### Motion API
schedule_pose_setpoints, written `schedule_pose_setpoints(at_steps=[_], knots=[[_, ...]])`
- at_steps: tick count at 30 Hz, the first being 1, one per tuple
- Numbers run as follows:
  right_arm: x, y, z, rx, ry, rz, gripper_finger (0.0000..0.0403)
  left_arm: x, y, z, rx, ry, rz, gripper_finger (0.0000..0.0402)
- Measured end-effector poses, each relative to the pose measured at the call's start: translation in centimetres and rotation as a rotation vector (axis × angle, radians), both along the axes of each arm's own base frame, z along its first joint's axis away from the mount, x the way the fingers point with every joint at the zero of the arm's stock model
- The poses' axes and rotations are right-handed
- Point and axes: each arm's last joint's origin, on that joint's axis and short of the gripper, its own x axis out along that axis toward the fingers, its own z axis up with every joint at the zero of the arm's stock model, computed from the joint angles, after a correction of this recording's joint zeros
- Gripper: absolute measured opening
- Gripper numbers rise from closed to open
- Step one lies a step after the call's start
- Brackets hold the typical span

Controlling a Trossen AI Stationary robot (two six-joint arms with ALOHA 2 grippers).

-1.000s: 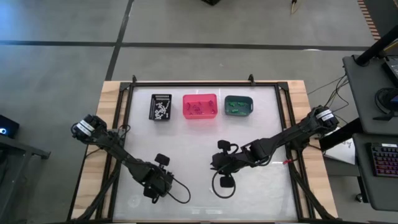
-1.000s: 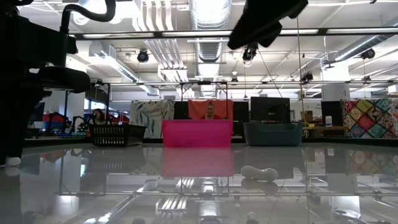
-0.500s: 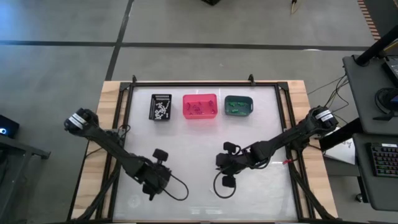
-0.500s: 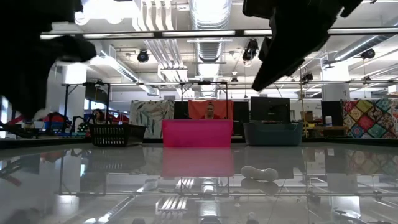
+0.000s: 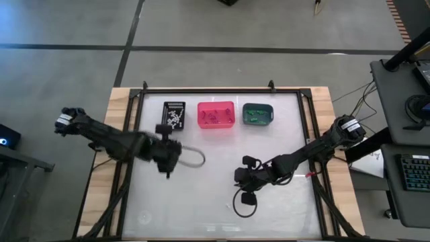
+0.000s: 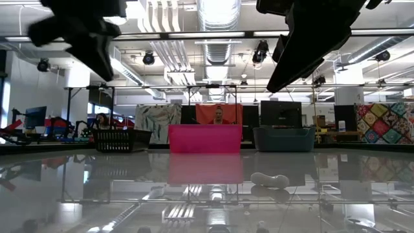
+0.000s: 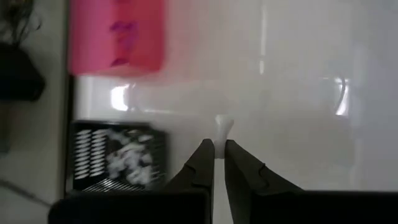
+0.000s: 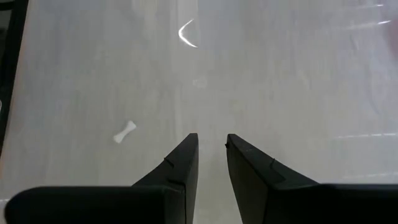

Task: Sort Halloween decoration
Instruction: Put the white bone toy into the black bin

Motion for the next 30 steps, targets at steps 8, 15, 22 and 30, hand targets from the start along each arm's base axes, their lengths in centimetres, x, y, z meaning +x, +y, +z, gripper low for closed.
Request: schedule_pose_setpoints(at_steps=[8,15,22,30], knots=[[0.0,0.0,0.0,0.000,-0.002,0.000,0.0077,0.2,8.2,0.6,0.036,0.056,0.214,0.0000],[0.0,0.0,0.0,-0.001,-0.002,0.002,0.0077,-0.1,15.1,-0.5,-0.010,0.128,0.370,0.0000],[0.1,0.0,0.1,0.001,-0.007,0.002,0.0077,0.5,19.5,-2.6,-0.118,0.100,0.421,0.0004],[0.1,0.0,0.1,0.027,-0.006,-0.029,0.0077,1.0,20.3,-3.9,-0.132,0.142,0.433,0.0069]])
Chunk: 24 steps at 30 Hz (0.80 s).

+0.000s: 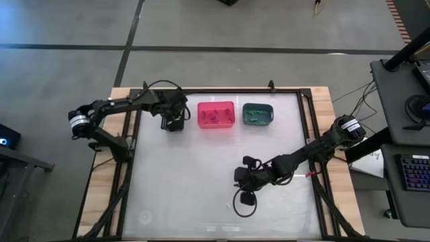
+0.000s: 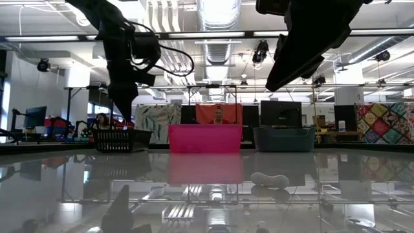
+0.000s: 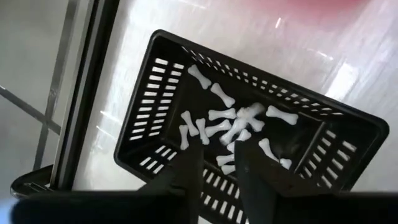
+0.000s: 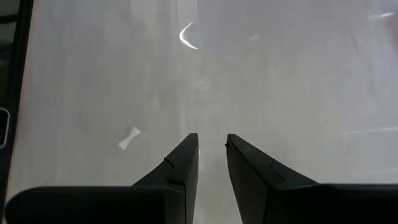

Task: Sort Halloween decoration
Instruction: Put the white bone toy into the black bin

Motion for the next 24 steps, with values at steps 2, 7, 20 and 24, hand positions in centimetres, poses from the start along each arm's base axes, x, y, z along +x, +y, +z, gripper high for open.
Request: schedule_pose_setpoints(at_steps=[2,7,20,24], knots=[[0.0,0.0,0.0,0.018,0.002,-0.022,0.0077,0.0,0.0,0.0,0.001,-0.001,0.000,0.0087],[0.0,0.0,0.0,0.093,0.008,-0.113,0.0077,-0.2,-0.4,0.9,0.013,-0.048,0.030,0.0117],[-0.2,0.8,0.1,0.311,0.045,-0.277,0.0077,0.4,-7.6,6.2,0.040,-0.443,-0.024,0.0123],[-0.3,1.5,0.0,0.355,0.046,-0.306,0.0077,0.6,-11.1,7.9,0.020,-0.593,-0.130,0.0123]])
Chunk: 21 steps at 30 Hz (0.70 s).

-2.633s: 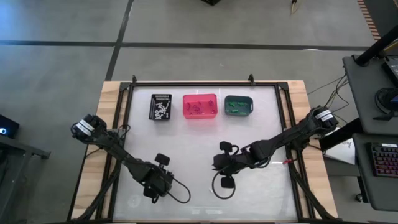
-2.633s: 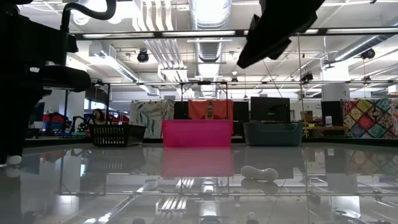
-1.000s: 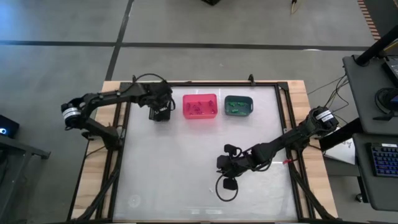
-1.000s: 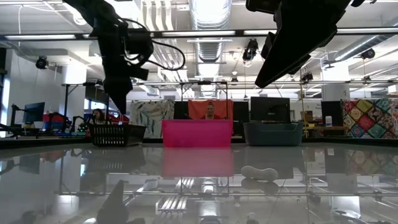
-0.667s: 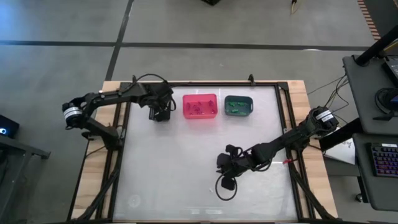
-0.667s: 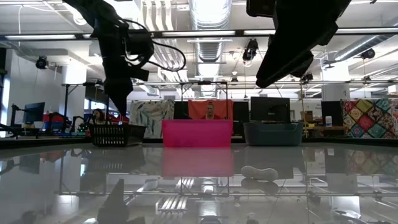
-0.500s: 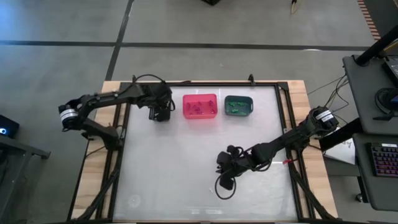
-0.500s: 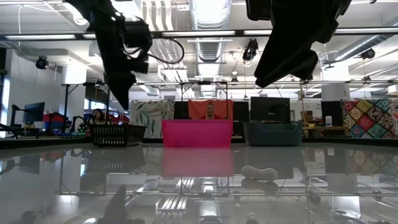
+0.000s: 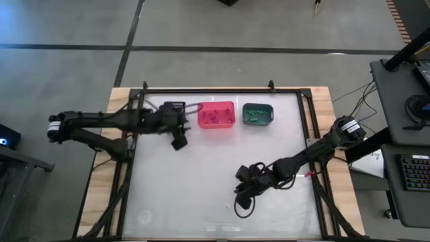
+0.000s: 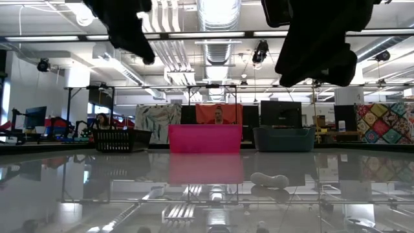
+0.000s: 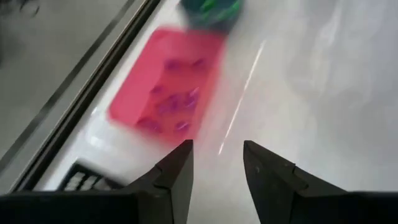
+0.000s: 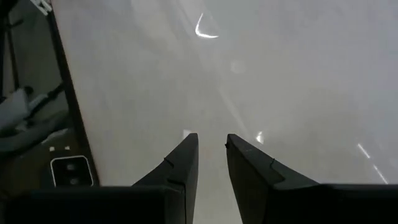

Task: Sort Halloween decoration
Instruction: Put the white bone toy into the black bin

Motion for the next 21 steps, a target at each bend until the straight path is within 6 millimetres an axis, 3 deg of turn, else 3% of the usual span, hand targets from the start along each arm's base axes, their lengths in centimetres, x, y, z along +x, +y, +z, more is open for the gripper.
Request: schedule_pose_setpoints(at_steps=[6,11,21], knots=[[0.0,1.1,-0.6,0.034,-0.002,-0.013,0.0077,-0.2,-4.7,1.1,0.019,-0.108,-0.085,0.0123],[0.5,2.3,-1.0,0.033,0.013,-0.001,0.0077,0.1,-7.9,0.4,0.016,-0.112,-0.125,0.0123],[2.3,4.1,-0.8,-0.033,0.003,0.090,0.0077,0.4,-12.3,-1.1,0.046,-0.129,-0.123,0.0123]])
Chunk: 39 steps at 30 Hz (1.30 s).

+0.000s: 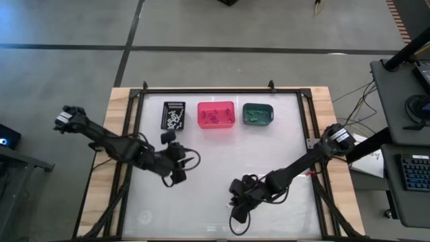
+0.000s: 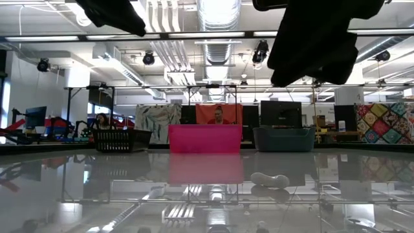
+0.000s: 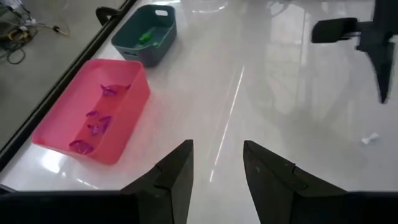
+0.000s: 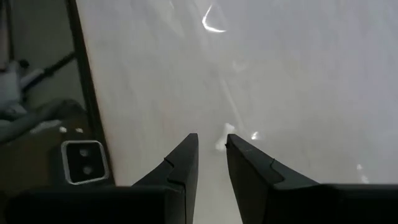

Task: Sort Halloween decoration
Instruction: Put the white bone toy into the black bin

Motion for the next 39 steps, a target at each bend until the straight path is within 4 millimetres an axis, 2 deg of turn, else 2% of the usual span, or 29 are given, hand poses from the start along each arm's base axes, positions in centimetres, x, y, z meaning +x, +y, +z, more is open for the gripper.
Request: schedule_pose_setpoints(at_steps=[7,18,27,39], knots=[[0.2,0.5,-1.0,-0.141,-0.016,0.170,0.0077,-0.3,-1.6,-0.4,-0.023,-0.017,-0.006,0.0123],[0.0,2.9,-3.9,-0.565,-0.116,0.553,0.0077,-0.6,-2.7,-0.2,-0.011,-0.063,-0.011,0.0123],[0.7,3.2,-5.9,-0.574,-0.124,0.578,0.0077,-0.6,-2.7,-0.1,-0.009,-0.069,-0.006,0.0123],[0.9,3.0,-6.1,-0.565,-0.118,0.554,0.0077,-0.6,-2.7,-0.1,-0.009,-0.069,-0.006,0.0123]])
